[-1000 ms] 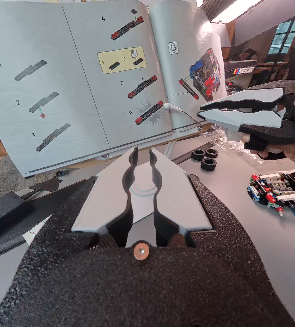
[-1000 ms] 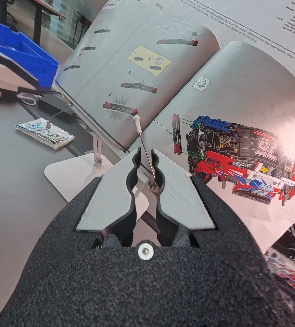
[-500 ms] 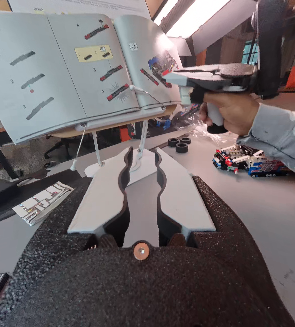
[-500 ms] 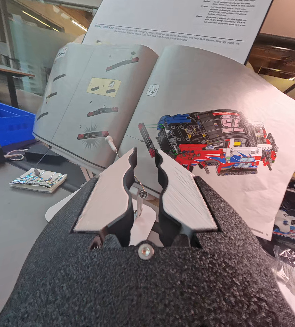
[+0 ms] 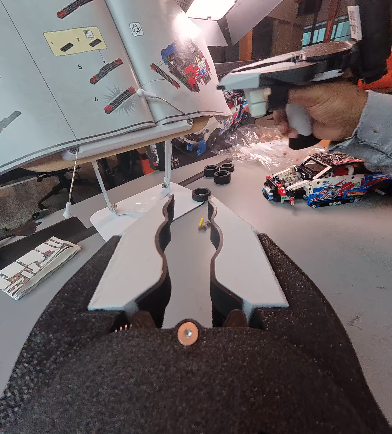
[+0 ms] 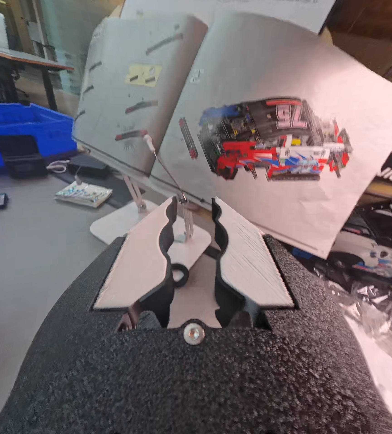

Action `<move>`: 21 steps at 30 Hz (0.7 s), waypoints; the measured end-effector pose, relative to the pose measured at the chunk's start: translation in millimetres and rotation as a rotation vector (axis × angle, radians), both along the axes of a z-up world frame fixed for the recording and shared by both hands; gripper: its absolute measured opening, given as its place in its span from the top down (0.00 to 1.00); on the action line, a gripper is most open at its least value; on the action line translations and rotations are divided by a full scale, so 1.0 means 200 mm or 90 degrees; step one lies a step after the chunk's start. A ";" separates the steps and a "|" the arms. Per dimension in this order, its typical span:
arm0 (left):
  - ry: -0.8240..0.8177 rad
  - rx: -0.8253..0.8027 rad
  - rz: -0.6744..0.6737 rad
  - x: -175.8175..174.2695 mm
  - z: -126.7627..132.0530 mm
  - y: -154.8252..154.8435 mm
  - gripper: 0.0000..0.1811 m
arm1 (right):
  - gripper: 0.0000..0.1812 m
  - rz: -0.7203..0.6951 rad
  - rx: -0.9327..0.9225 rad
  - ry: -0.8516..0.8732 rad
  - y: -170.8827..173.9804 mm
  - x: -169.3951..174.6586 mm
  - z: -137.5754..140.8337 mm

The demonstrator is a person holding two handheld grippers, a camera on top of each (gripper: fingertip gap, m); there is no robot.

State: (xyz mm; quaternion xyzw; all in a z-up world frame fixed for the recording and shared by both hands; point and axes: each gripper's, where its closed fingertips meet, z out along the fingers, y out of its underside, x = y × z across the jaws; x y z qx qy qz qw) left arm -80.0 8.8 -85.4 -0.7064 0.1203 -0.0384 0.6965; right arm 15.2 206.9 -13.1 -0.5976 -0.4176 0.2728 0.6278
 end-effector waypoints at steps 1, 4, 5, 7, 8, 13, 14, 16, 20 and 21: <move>0.002 0.001 -0.005 0.01 0.00 -0.01 0.85 | 0.76 0.008 -0.034 -0.031 0.00 0.10 -0.06; 0.002 -0.013 -0.030 0.06 -0.01 -0.01 0.83 | 0.59 -0.010 -0.112 -0.120 0.04 0.47 -0.21; 0.001 -0.019 -0.040 0.08 -0.03 -0.01 0.83 | 0.57 -0.020 -0.122 -0.149 0.04 0.60 -0.23; 0.004 -0.036 -0.059 0.13 -0.06 -0.01 0.82 | 0.53 -0.008 -0.158 -0.192 0.00 0.81 -0.28; 0.010 -0.044 -0.066 0.15 -0.08 -0.01 0.82 | 0.52 0.010 -0.183 -0.210 -0.04 0.91 -0.30; 0.067 -0.061 -0.096 0.26 -0.13 -0.02 0.81 | 0.47 0.057 -0.229 -0.345 -0.21 1.29 -0.53; 0.071 -0.065 -0.105 0.28 -0.14 -0.02 0.81 | 0.46 0.055 -0.242 -0.358 -0.22 1.34 -0.59; 0.056 -0.081 -0.132 0.34 -0.15 -0.04 0.82 | 0.43 0.056 -0.254 -0.359 -0.26 1.39 -0.69; 0.022 -0.107 -0.169 0.39 -0.17 -0.06 0.82 | 0.39 0.051 -0.218 -0.349 -0.25 1.34 -0.78; 0.023 -0.111 -0.171 0.40 -0.17 -0.06 0.82 | 0.39 0.047 -0.212 -0.359 -0.24 1.32 -0.80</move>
